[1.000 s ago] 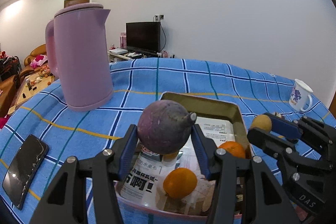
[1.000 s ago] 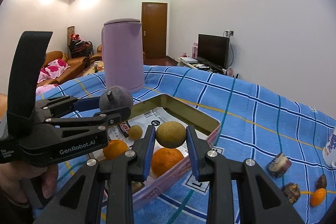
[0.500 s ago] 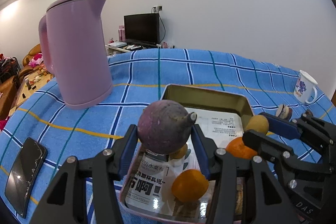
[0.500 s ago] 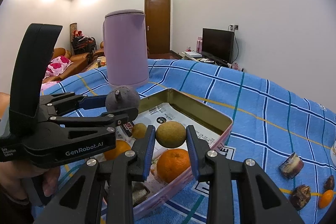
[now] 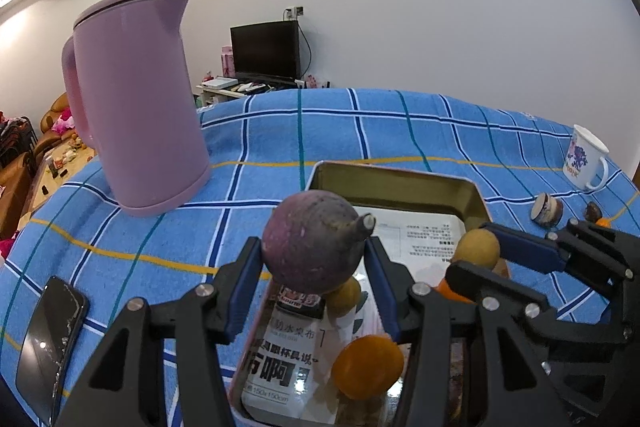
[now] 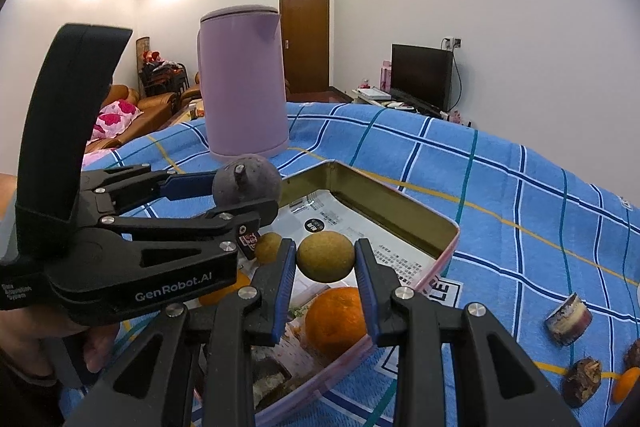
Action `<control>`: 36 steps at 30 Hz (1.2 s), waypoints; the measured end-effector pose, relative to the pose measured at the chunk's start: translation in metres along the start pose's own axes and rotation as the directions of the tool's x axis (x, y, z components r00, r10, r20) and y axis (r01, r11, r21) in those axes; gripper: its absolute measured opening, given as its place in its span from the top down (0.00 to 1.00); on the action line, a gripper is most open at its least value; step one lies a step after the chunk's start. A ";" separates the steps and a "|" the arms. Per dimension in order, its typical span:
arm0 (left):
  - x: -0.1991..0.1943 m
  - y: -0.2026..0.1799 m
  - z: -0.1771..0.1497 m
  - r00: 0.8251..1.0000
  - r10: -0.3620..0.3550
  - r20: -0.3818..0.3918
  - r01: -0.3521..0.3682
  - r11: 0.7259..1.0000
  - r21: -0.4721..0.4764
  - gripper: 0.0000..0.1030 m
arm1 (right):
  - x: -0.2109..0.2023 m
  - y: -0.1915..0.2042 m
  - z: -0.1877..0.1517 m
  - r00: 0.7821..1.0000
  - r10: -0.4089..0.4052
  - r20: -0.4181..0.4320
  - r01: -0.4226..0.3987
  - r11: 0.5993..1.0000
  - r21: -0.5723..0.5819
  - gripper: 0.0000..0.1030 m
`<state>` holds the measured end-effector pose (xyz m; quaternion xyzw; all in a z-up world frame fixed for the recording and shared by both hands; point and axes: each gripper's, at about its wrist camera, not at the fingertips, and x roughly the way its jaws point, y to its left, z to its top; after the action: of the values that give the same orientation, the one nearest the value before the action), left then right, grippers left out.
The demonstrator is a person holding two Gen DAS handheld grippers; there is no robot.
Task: Organize fruits
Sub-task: 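Lower the turnip and fruit into the tin and open both tools, then move both open tools away from the tin toward the remaining fruits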
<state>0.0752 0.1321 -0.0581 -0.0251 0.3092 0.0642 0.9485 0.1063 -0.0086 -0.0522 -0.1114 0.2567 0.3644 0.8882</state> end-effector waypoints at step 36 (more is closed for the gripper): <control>-0.055 -0.046 0.018 0.990 -0.009 0.142 0.009 1.000 0.000 0.00 | -0.067 -0.058 -0.030 0.987 -0.158 -0.022 0.159 0.978 0.135 0.33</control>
<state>0.0476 0.0826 -0.0107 -0.0222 0.2407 0.0616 0.9684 0.0956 -0.1006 -0.0409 -0.0725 0.2761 0.2734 0.9186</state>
